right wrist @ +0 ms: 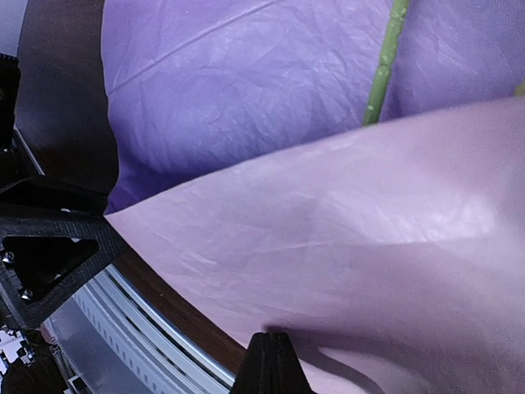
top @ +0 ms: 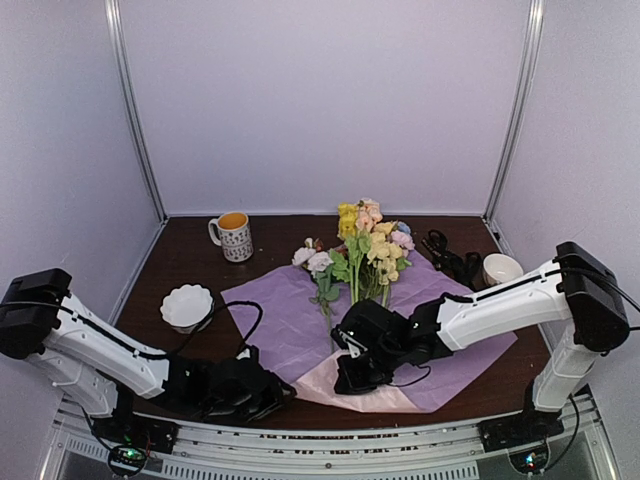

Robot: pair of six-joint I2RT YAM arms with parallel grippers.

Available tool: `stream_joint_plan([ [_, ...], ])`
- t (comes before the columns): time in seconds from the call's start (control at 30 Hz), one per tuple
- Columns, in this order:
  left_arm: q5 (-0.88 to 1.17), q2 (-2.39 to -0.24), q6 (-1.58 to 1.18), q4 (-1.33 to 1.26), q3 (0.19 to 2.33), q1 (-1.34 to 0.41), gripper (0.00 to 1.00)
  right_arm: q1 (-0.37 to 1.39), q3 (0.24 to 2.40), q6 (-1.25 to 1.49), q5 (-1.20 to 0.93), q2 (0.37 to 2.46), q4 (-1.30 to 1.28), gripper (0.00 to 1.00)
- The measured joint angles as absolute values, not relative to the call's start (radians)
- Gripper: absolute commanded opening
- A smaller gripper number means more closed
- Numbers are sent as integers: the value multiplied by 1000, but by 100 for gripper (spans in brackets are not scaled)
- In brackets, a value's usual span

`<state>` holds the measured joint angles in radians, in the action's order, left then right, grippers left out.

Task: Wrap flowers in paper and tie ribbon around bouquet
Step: Pick up the one-fourth-folded wrapping paper from the center of the board.

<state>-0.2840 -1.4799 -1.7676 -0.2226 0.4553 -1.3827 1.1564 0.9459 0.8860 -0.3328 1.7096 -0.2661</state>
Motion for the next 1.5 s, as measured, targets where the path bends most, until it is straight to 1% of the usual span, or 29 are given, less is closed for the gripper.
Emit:
stream_joint_plan([
  [0.2, -295, -1480, -1764, -183, 483, -1383, 50, 1161, 1019, 864, -353, 1760, -257, 0],
  [0.4, -307, -1493, -1762, -172, 506, -1382, 57, 1159, 1036, 867, -352, 1797, -248, 0],
  [0.5, -310, -1501, -1771, -190, 506, -1382, 57, 1158, 1036, 868, -353, 1806, -244, 0],
  [0.53, -311, -1505, -1772, -200, 506, -1381, 56, 1157, 1036, 869, -353, 1811, -241, 0],
  [0.77, -315, -1539, -1777, -243, 506, -1365, 36, 1154, 1013, 888, -356, 1824, -214, 0],
  [0.87, -319, -1539, -1778, -231, 506, -1362, 30, 1154, 1010, 891, -358, 1824, -210, 0],
  [1.0, -318, -1539, -1770, -190, 514, -1362, 9, 1154, 1007, 897, -359, 1824, -201, 0],
  [1.07, -320, -1538, -1765, -159, 517, -1362, 0, 1154, 1006, 899, -359, 1824, -195, 0],
  [1.33, -329, -1528, -1750, -124, 518, -1362, 0, 1151, 1001, 900, -360, 1824, -185, 0],
  [1.5, -340, -1522, -1666, -57, 552, -1362, 0, 1142, 963, 924, -362, 1820, -135, 0],
])
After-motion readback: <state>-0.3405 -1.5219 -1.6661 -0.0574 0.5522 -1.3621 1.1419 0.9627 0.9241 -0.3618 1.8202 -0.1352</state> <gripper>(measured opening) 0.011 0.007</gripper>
